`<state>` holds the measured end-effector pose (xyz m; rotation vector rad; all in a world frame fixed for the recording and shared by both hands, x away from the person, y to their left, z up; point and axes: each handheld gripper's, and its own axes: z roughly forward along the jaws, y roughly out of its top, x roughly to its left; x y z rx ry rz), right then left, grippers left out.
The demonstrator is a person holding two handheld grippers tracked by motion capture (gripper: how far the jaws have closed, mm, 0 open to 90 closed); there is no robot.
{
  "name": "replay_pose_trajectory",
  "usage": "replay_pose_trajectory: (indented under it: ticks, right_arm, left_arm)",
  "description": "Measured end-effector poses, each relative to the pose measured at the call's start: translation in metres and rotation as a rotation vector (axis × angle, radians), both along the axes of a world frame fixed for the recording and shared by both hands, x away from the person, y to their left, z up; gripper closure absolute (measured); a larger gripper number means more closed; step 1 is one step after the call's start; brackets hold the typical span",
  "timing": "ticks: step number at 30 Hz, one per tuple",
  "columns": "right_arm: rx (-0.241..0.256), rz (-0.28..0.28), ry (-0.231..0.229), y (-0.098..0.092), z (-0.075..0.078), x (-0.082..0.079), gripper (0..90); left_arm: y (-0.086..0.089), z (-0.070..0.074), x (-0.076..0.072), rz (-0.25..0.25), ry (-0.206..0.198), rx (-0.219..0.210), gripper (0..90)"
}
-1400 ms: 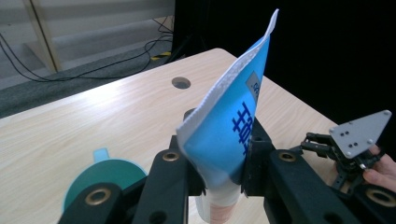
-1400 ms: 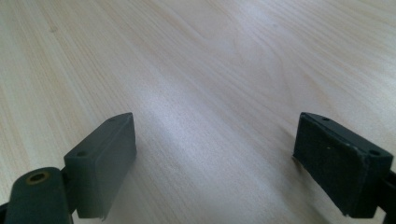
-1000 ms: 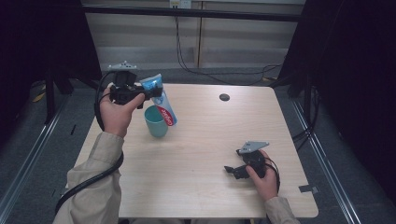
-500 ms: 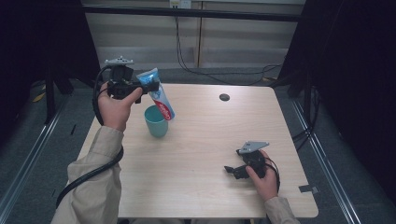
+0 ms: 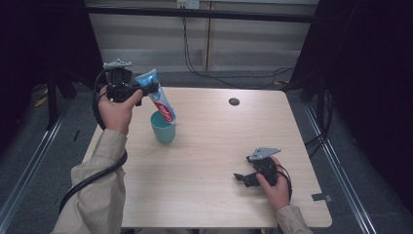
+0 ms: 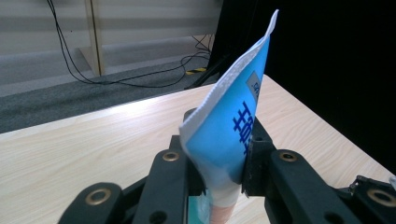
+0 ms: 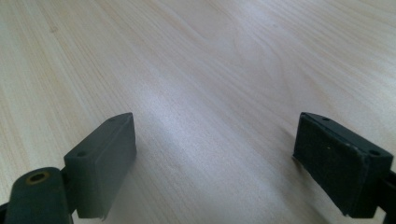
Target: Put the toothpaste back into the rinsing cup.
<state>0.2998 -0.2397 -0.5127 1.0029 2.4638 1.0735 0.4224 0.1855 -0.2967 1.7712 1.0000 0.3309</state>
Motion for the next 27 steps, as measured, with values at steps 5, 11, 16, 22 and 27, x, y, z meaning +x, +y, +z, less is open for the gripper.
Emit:
replay_pose_trajectory:
  ticks: [5,11,16,22,27]
  right_arm:
    - [0.000,0.000,0.002,0.000,0.000,0.000,12.4]
    - [0.000,0.001,0.000,0.000,0.000,0.000,12.4]
    - [0.000,0.002,0.001,0.000,0.000,0.000,12.4]
    - [0.000,0.002,0.001,0.000,0.000,0.000,12.4]
    - [0.000,0.001,0.002,0.000,0.000,0.000,12.4]
  left_arm:
    - [0.004,0.001,0.001,0.021,-0.002,-0.013,75.4]
    - [0.006,0.001,0.004,0.038,-0.010,-0.001,75.3]
    - [0.007,-0.008,0.007,0.069,-0.006,0.010,75.2]
    - [0.008,-0.019,0.010,0.088,0.007,0.022,75.2]
    - [0.008,-0.026,0.011,0.102,0.013,0.038,75.1]
